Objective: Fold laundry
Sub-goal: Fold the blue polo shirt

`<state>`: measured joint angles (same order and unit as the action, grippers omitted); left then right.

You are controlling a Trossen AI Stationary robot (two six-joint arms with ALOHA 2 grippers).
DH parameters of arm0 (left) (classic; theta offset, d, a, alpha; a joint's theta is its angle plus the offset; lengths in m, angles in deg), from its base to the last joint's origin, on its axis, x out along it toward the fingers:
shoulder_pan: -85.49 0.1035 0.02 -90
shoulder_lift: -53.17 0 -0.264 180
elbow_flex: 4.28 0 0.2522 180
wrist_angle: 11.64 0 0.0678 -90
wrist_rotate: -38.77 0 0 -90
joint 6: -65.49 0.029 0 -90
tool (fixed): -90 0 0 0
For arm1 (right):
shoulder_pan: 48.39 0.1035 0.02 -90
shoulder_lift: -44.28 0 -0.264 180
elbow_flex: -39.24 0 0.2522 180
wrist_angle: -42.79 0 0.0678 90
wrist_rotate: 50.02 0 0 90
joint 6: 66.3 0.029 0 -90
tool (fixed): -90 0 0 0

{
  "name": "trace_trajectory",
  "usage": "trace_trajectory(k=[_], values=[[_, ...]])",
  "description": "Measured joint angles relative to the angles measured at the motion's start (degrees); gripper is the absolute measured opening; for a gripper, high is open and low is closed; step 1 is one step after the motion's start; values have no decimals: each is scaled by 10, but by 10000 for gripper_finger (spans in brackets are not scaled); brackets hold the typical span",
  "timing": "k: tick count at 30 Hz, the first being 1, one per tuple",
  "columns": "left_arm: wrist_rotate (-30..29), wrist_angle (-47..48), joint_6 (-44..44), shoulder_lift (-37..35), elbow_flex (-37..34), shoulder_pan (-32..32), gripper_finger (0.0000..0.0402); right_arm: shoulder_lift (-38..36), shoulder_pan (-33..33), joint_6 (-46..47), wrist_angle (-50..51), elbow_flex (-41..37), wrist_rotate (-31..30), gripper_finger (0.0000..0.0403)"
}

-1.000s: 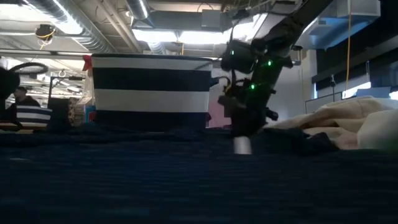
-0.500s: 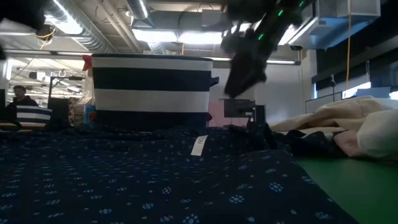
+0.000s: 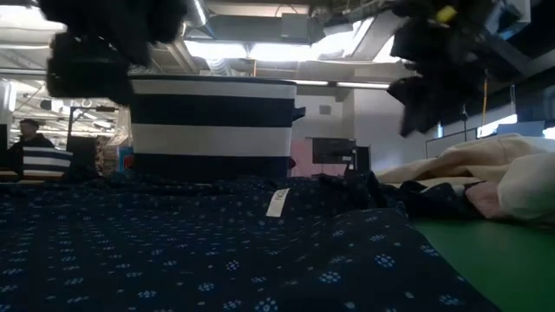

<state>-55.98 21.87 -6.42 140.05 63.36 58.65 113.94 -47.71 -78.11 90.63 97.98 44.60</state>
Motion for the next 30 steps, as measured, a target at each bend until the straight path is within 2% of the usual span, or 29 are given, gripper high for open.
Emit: trace_trajectory(k=[6, 10, 15, 21, 25, 29, 30], values=[[7, 1, -6, 159, 156, 3, 172, 4, 1, -94, -3, -51, 13, 175], [10, 2, -9, 235, 222, 2, 172, 4, 1, -160, -12, -73, 20, 175], [23, 2, -16, 290, 250, 2, 172, 18, 1, -191, -68, -101, -8, 175], [24, 7, -24, 296, 250, 2, 172, 75, 1, -156, -109, -106, -36, 169], [29, 7, -25, 296, 250, 3, 172, 105, 1, -145, -116, -104, -58, 123], [41, 9, -21, 290, 250, 3, 172, 108, 1, -144, -102, -80, -82, 27], [41, 10, -16, 286, 250, 3, 172, 106, 1, -145, -96, -67, -81, 14]])
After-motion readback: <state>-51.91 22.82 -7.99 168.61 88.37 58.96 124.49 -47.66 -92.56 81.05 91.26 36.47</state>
